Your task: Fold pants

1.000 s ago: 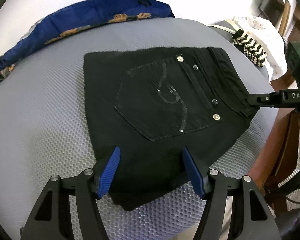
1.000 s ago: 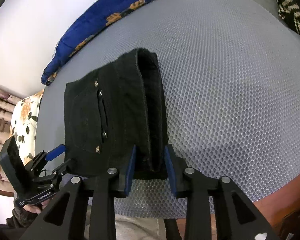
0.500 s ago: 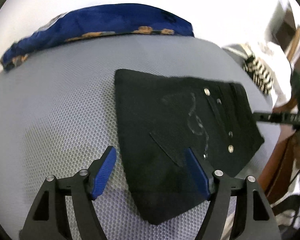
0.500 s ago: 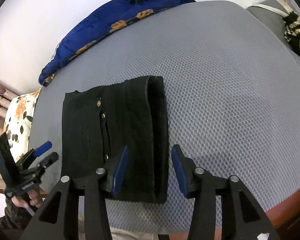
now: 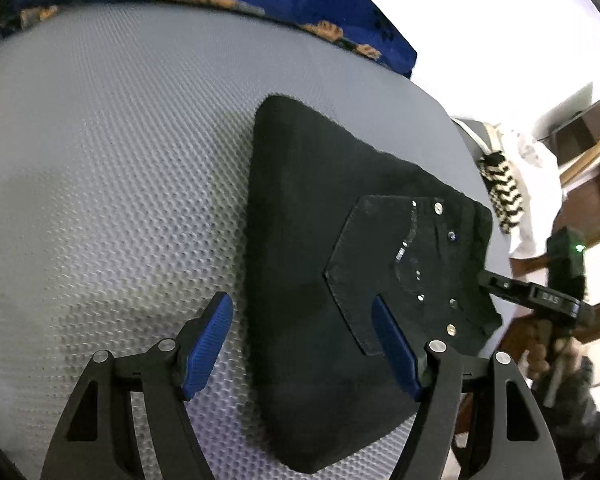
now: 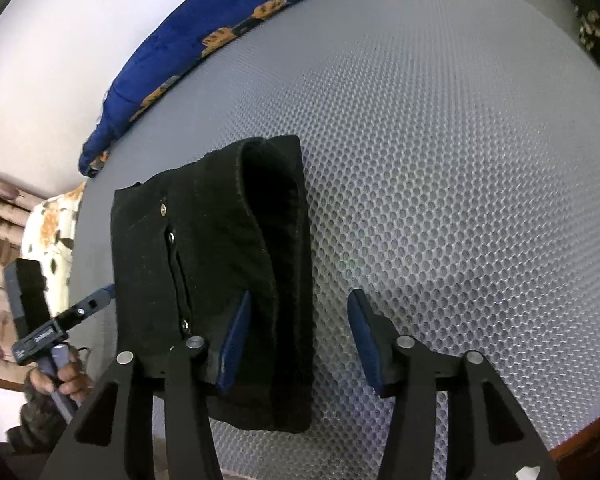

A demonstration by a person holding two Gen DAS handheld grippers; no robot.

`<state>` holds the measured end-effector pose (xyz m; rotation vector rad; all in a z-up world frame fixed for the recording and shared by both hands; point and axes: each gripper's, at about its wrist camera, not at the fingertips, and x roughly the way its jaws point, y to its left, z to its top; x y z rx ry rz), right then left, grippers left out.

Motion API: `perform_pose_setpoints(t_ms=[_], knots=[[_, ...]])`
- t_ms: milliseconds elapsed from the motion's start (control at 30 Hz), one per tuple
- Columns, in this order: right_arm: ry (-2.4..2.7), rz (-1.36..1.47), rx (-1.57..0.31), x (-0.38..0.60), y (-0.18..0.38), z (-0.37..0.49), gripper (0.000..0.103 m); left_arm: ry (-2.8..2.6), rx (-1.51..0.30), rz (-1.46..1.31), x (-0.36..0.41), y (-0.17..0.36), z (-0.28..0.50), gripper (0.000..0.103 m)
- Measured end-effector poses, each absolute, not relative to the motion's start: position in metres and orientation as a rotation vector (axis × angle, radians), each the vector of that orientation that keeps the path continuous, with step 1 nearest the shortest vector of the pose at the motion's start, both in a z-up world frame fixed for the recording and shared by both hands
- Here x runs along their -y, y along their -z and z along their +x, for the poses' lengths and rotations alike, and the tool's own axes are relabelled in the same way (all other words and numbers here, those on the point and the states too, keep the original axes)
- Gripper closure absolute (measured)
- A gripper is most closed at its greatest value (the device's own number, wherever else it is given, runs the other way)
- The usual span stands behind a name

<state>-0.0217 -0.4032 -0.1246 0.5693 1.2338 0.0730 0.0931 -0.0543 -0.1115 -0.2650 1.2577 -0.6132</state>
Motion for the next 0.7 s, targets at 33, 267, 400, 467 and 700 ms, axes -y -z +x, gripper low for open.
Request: perform_pose_setpoints(t_ms=[33,267,400,467,700], knots=[[-0.093,0.596,-1.231,0.407,0.127,-0.023,0.057,0.622,-1.264,-0.271,0.055,0.112,0.094,0.031],[-0.264,0.745,-1.23,0.427,0.145,-0.027,0.062,0.66,-1.305,-0.279,0.068,0.121,0.104,0.031],[-0.314,0.78,-1.232,0.431,0.153,-0.026,0.067,0.678,-1.306,-0.279,0.075,0.121,0.111,0.031],[-0.34,0.788,-1.237,0.431,0.156,-0.022,0.069,0.693,-1.307,-0.285,0.08,0.122,0.114,0.031],[-0.425,0.797,-1.253,0.431,0.157,-0.013,0.071,0.746,-1.325,-0.328,0.088,0.125,0.122,0.032]])
